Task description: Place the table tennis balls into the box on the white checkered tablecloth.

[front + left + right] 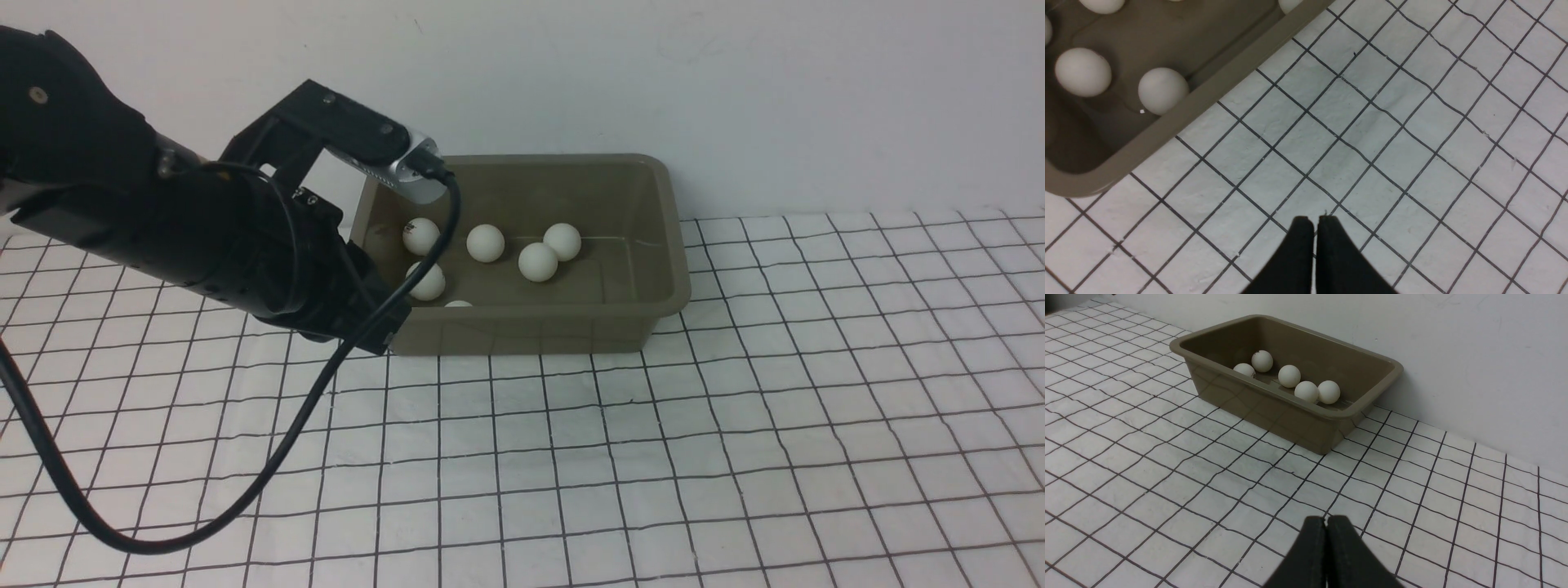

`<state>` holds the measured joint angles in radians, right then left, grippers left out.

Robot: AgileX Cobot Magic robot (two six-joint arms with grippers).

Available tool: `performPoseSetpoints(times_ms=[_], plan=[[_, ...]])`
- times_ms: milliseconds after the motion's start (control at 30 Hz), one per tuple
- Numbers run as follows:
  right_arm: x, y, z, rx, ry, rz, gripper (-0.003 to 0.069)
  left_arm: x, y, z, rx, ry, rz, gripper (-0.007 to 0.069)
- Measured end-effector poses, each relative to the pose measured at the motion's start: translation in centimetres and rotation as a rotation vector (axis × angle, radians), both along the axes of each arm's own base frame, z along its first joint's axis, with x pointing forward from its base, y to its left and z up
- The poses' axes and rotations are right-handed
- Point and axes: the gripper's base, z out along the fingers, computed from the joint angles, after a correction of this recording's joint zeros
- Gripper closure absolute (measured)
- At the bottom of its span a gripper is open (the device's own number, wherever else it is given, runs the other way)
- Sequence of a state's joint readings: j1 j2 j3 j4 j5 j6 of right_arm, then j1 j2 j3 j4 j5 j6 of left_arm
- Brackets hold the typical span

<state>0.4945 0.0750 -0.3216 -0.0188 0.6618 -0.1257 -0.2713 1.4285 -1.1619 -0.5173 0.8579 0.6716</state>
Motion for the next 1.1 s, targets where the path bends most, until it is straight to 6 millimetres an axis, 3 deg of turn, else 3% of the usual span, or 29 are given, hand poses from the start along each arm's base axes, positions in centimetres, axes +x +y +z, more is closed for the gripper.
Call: performPoseSetpoints(times_ms=[367, 533, 867, 1100], plan=[[0.4, 0.2, 1.0, 0.034, -0.097, -0.003, 0.0673, 0.0, -0.1, 0.1, -0.009, -0.008, -0.017, 0.0629], [1.1, 0.0, 0.8, -0.013, -0.08, -0.072, 0.0673, 0.0, -0.2, 0.1, -0.011, -0.01, -0.021, 0.0629], [1.3, -0.5, 1.0, 0.097, -0.066, -0.249, 0.0673, 0.0, -0.2, 0.1, -0.01, -0.011, -0.022, 0.0629], [1.6, -0.9, -1.8, 0.136, -0.071, -0.354, 0.0673, 0.0, -0.2, 0.1, -0.012, -0.011, -0.023, 0.0629]])
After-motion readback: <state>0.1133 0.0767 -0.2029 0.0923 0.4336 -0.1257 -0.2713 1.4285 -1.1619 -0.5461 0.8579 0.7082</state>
